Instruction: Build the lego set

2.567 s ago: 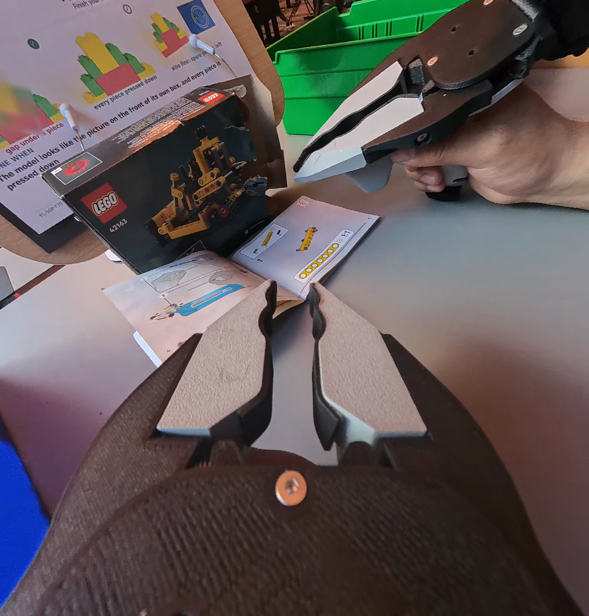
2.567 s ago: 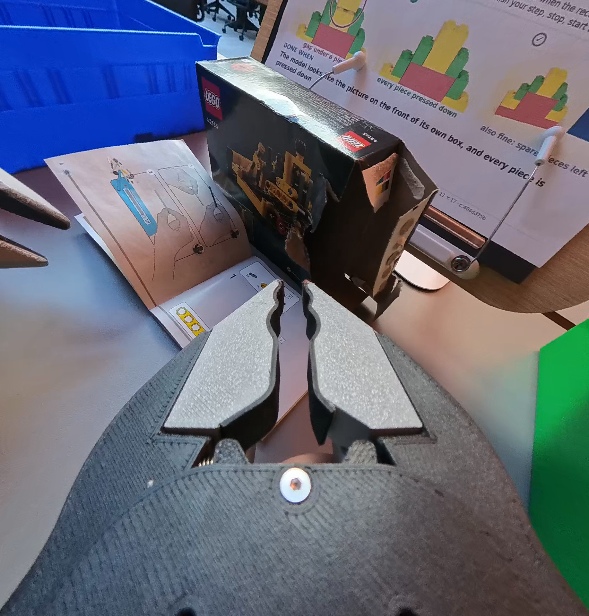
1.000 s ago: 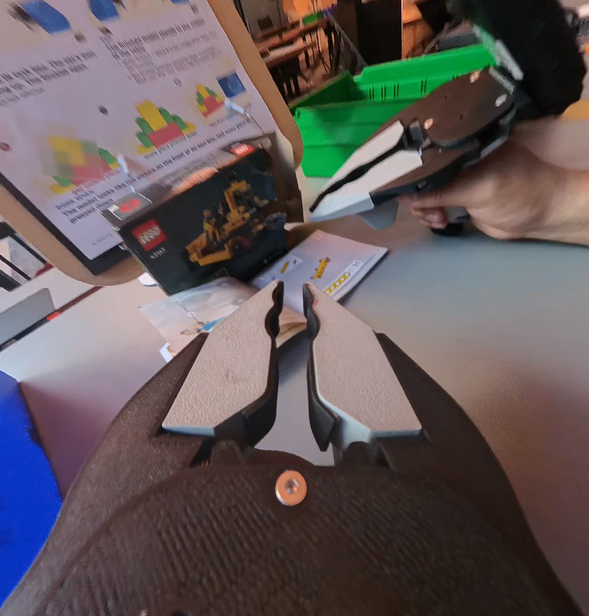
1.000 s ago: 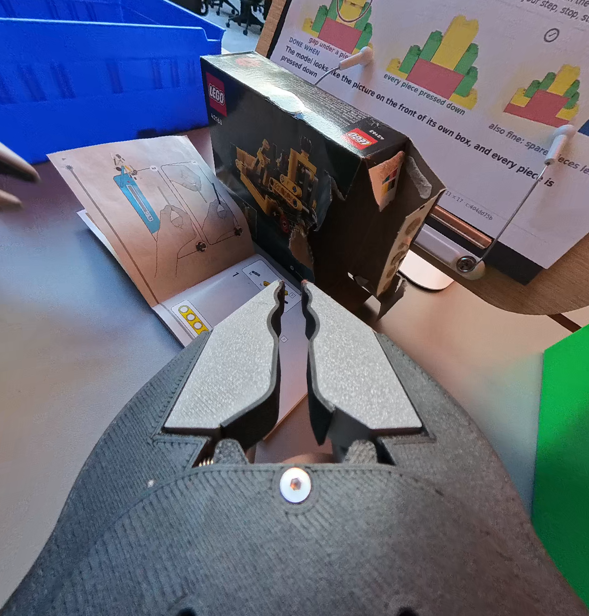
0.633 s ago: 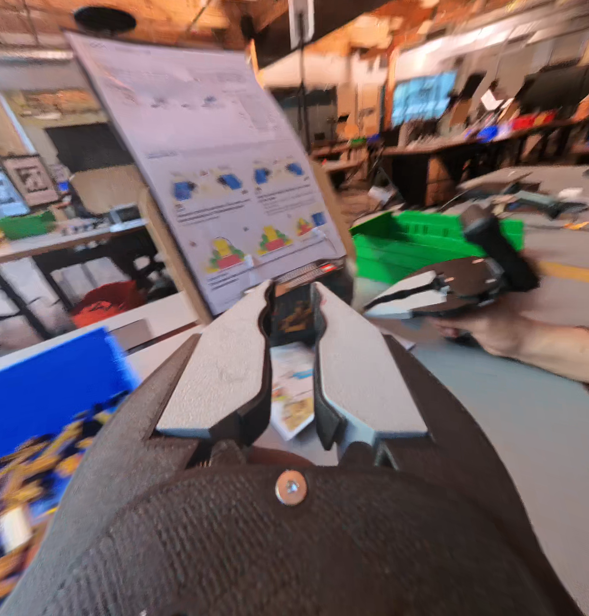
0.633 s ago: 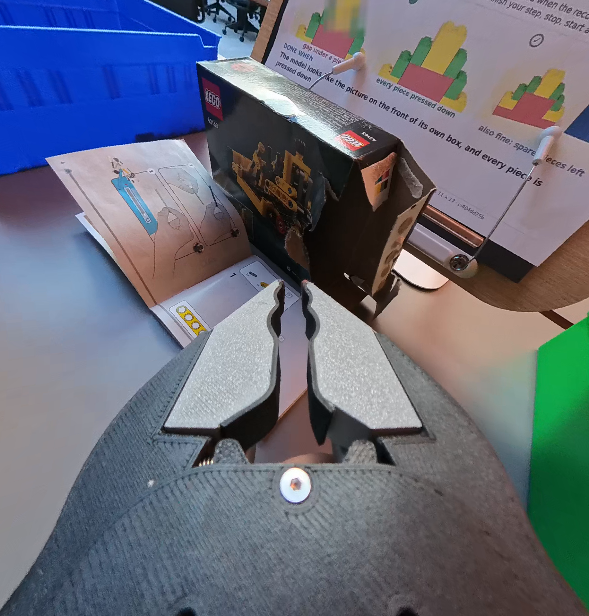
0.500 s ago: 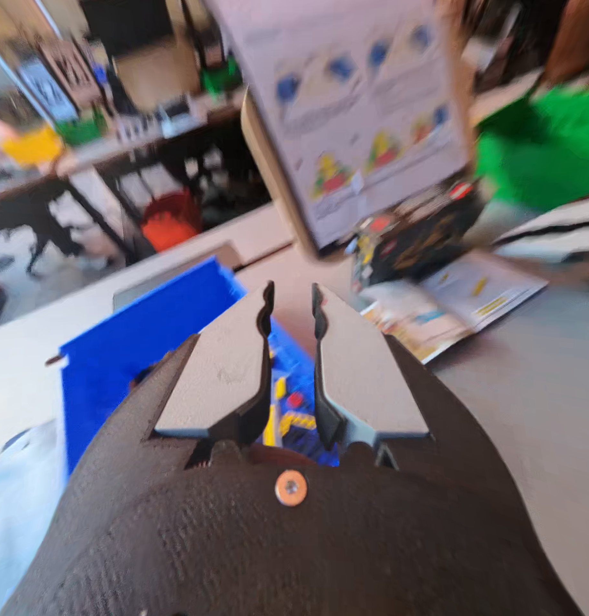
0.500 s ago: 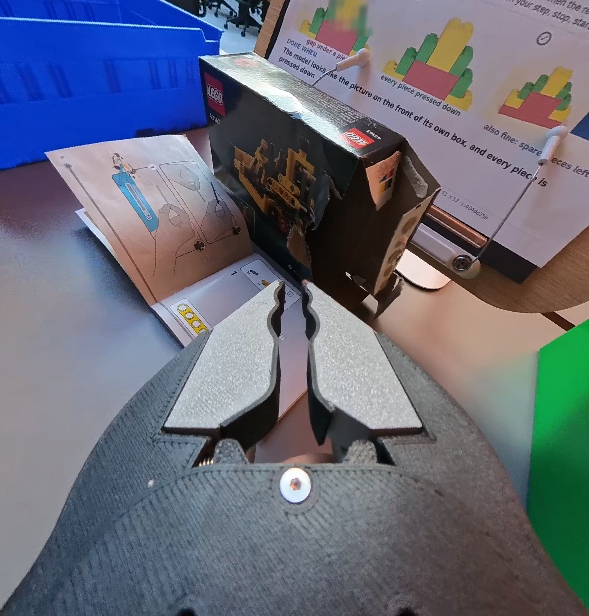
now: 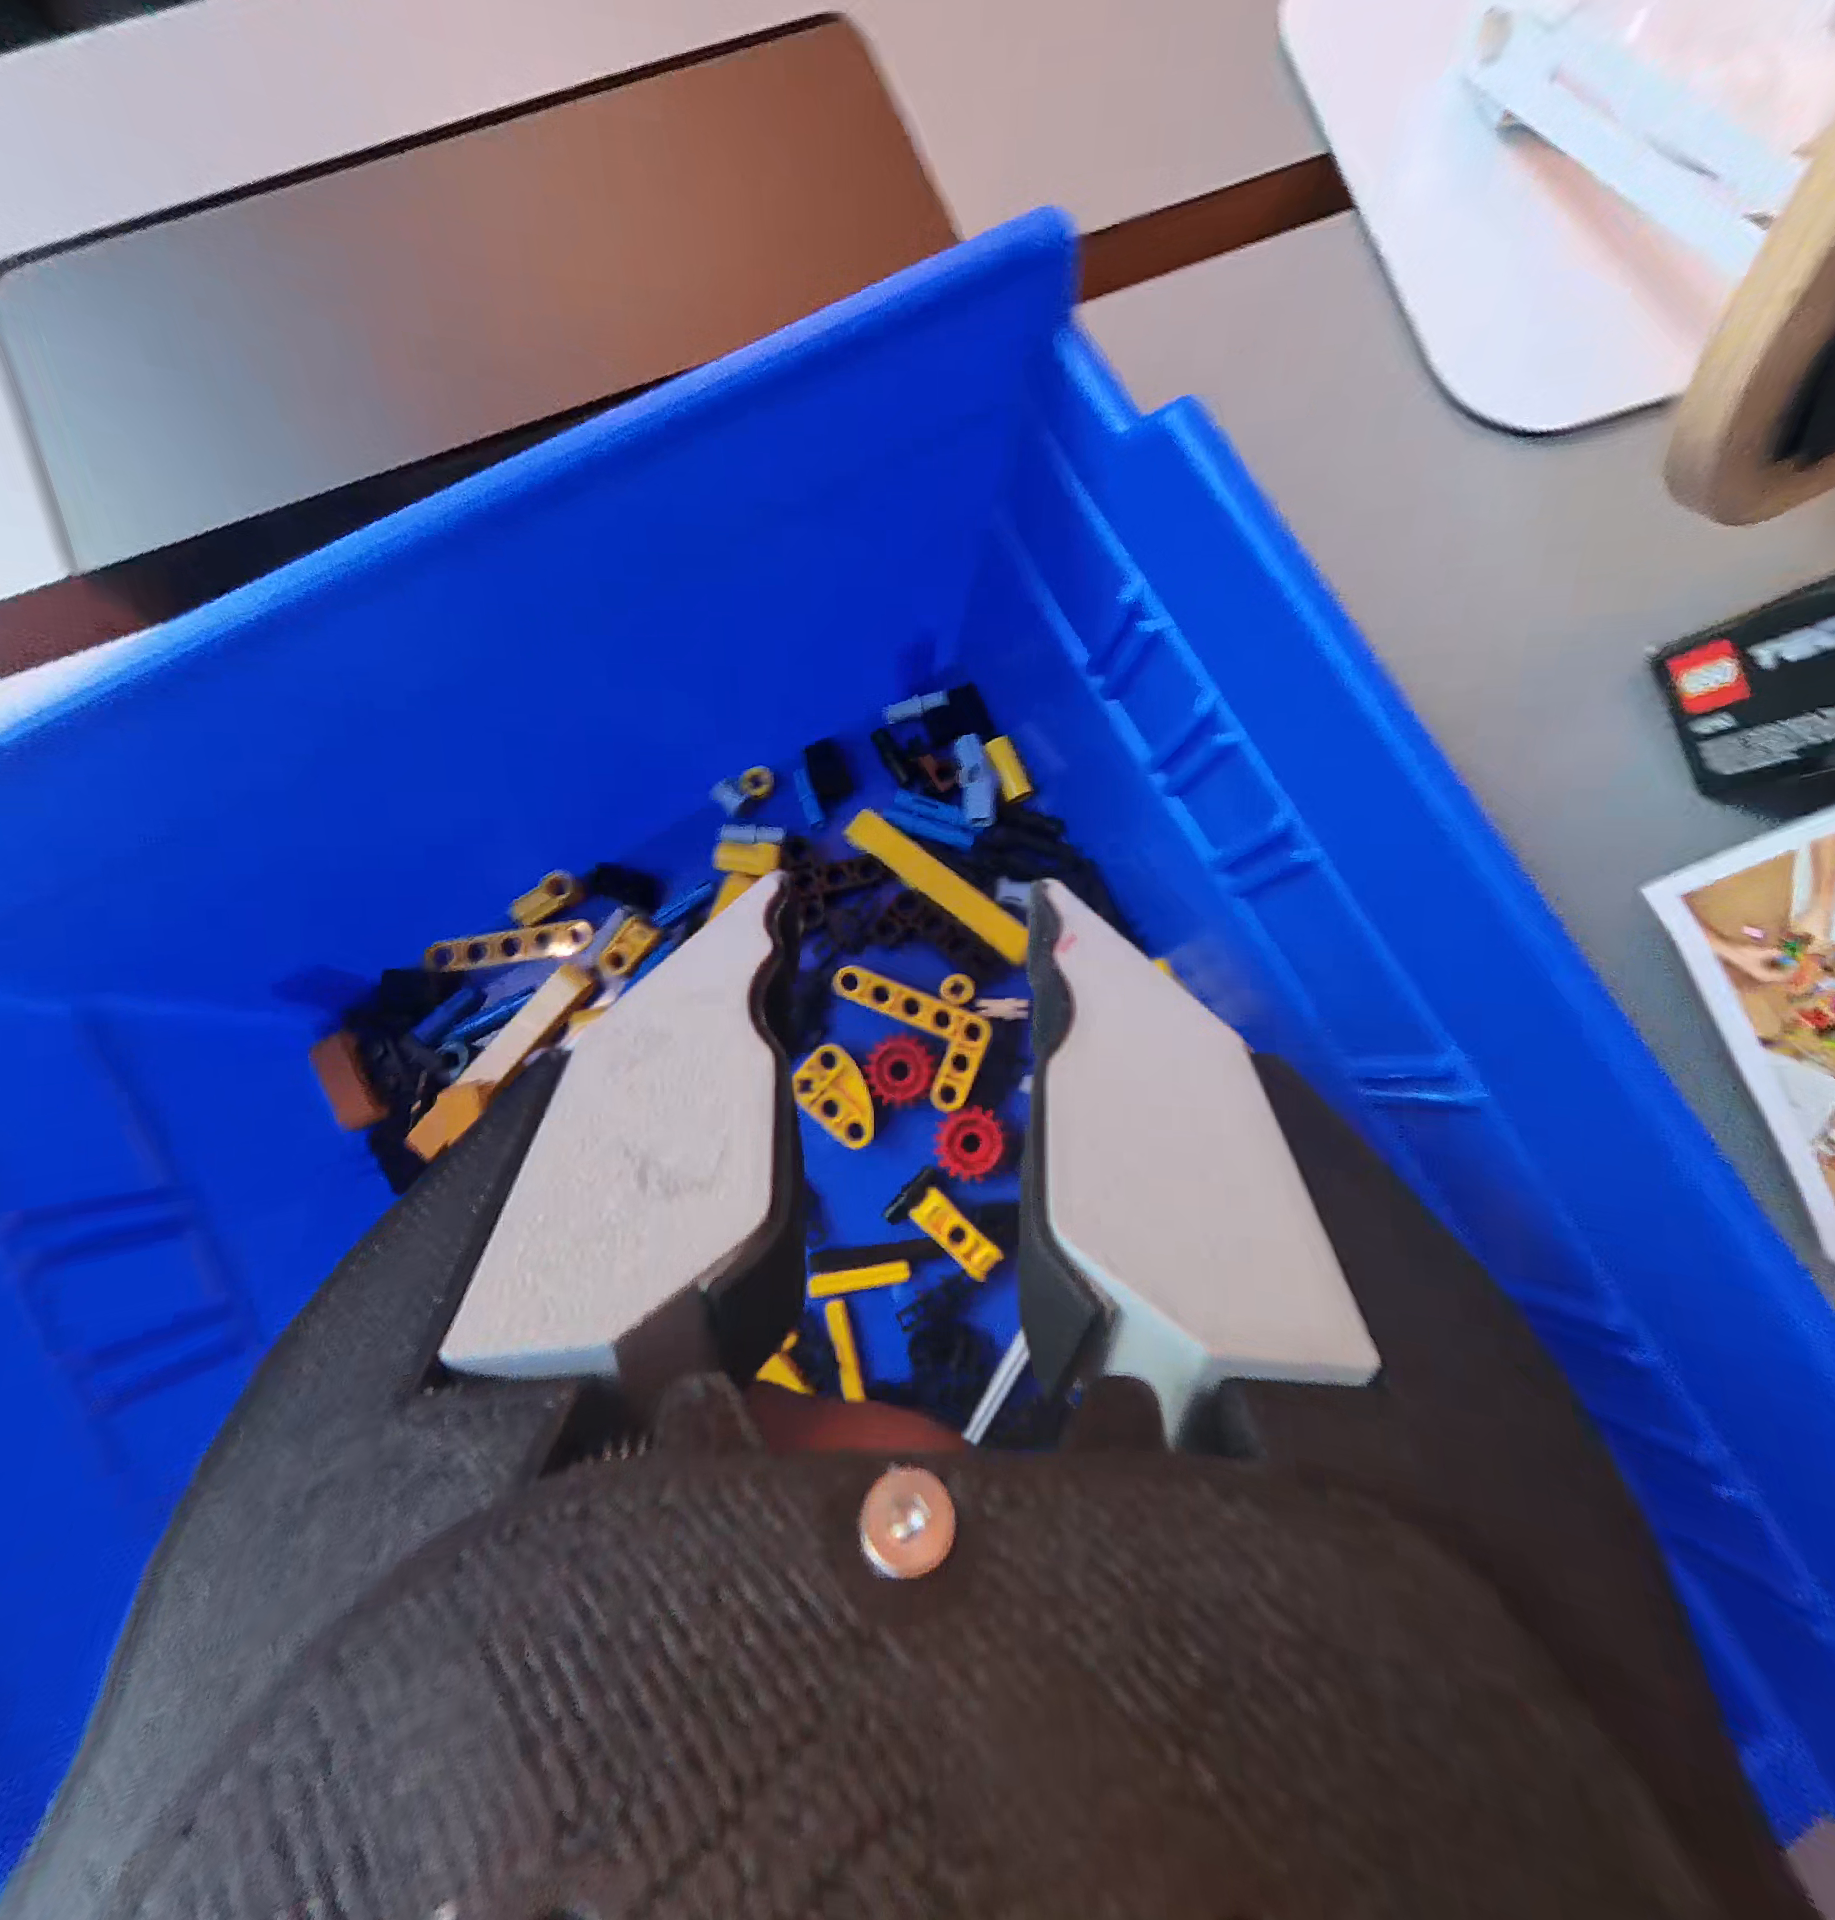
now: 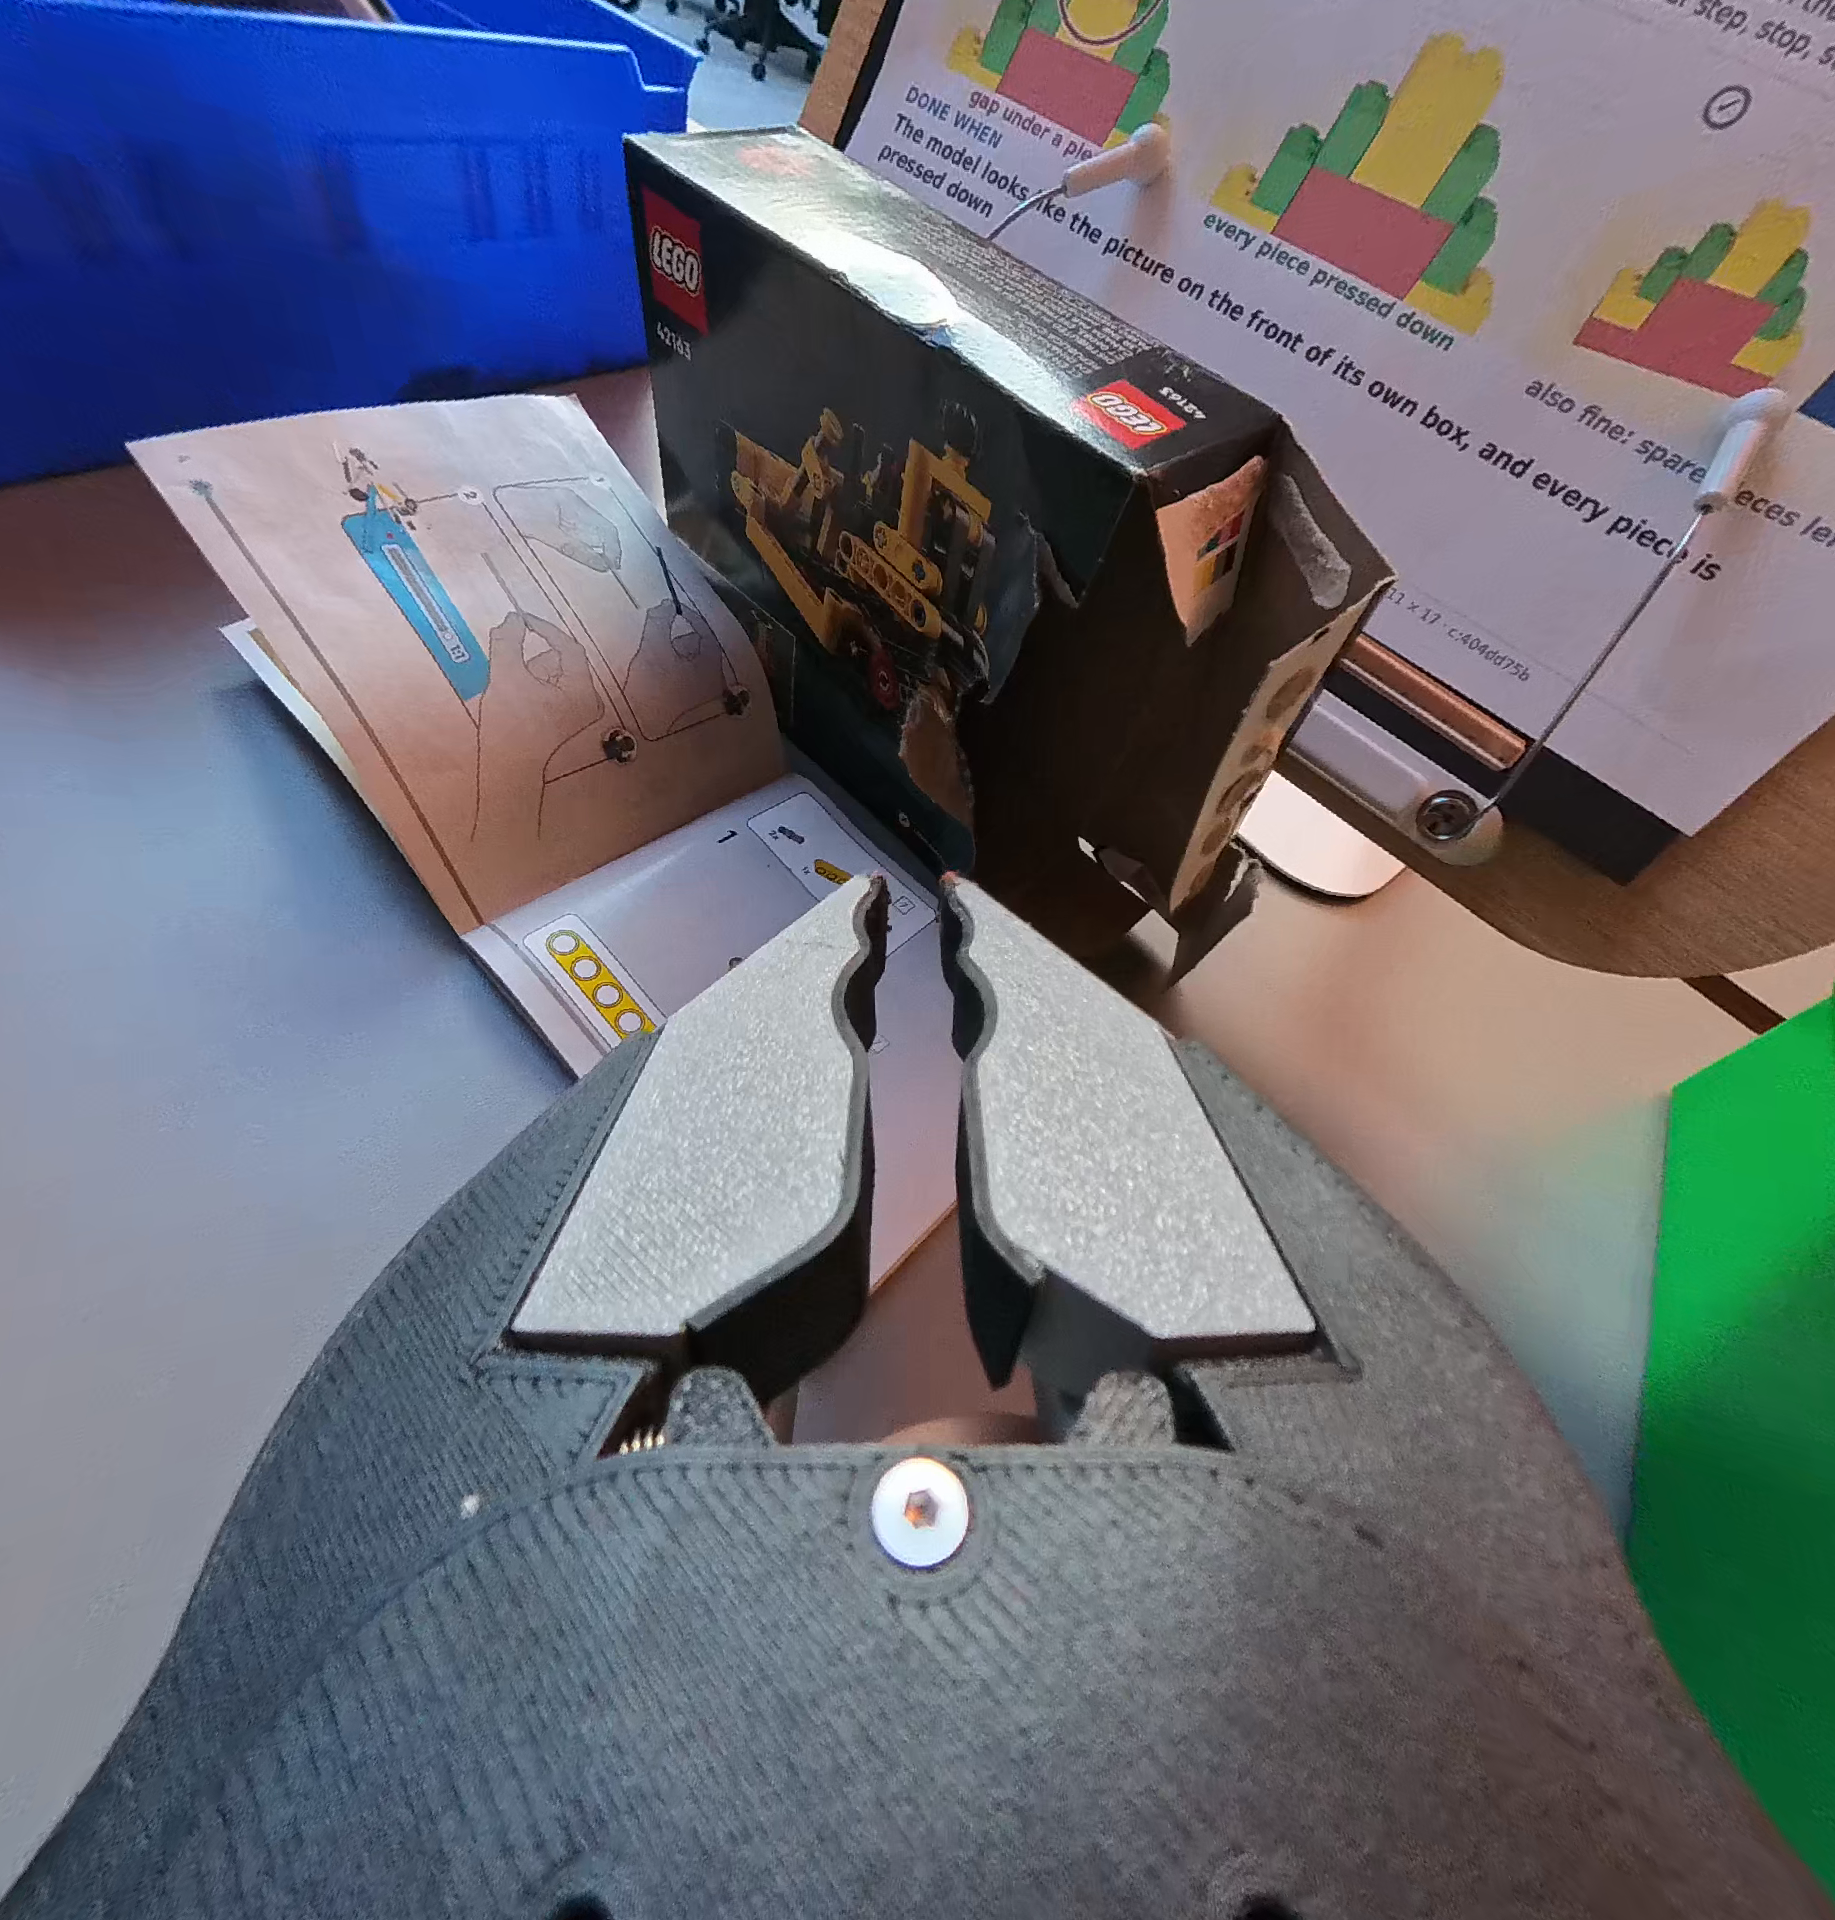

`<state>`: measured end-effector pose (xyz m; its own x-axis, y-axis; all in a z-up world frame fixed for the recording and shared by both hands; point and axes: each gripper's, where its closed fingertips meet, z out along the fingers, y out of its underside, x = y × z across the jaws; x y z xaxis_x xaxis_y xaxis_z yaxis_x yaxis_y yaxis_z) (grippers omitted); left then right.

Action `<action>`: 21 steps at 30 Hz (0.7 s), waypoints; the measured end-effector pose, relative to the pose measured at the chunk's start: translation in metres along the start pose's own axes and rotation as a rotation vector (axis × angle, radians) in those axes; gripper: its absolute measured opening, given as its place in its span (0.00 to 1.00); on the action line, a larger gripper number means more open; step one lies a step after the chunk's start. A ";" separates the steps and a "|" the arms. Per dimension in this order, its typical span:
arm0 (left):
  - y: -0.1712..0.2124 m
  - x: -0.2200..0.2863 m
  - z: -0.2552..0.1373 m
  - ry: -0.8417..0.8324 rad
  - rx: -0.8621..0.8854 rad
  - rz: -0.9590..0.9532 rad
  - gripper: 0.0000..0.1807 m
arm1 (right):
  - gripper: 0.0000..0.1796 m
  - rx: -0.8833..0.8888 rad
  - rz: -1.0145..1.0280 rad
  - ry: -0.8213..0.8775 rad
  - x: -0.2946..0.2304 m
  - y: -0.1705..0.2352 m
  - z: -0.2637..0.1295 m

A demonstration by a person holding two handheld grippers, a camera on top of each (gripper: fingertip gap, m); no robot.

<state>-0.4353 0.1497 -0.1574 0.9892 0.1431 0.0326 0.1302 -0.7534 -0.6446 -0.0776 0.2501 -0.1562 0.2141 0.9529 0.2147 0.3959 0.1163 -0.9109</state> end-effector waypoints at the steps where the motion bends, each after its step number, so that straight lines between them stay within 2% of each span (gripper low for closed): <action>1: 0.000 0.009 0.002 0.036 -0.009 0.031 0.24 | 0.04 -0.004 -0.001 -0.002 0.000 0.000 0.001; 4: 0.011 0.022 0.012 0.054 -0.086 0.092 0.21 | 0.04 -0.009 -0.006 0.001 0.001 0.001 0.003; 7: 0.029 0.020 0.026 0.013 -0.191 0.128 0.11 | 0.04 -0.010 -0.008 0.008 0.001 0.001 0.003; 9: 0.030 0.018 0.030 -0.023 -0.195 0.135 0.09 | 0.04 -0.005 -0.011 0.012 0.002 0.000 0.002; 12: 0.032 0.030 0.031 0.029 -0.212 0.130 0.14 | 0.04 -0.002 -0.017 0.015 0.001 0.000 0.002; 21: 0.036 0.020 0.030 -0.038 -0.230 0.150 0.13 | 0.03 0.000 -0.024 0.005 -0.001 -0.001 0.002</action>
<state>-0.4125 0.1445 -0.2024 0.9959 0.0393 -0.0813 -0.0014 -0.8934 -0.4492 -0.0797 0.2499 -0.1565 0.2088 0.9485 0.2382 0.4011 0.1391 -0.9054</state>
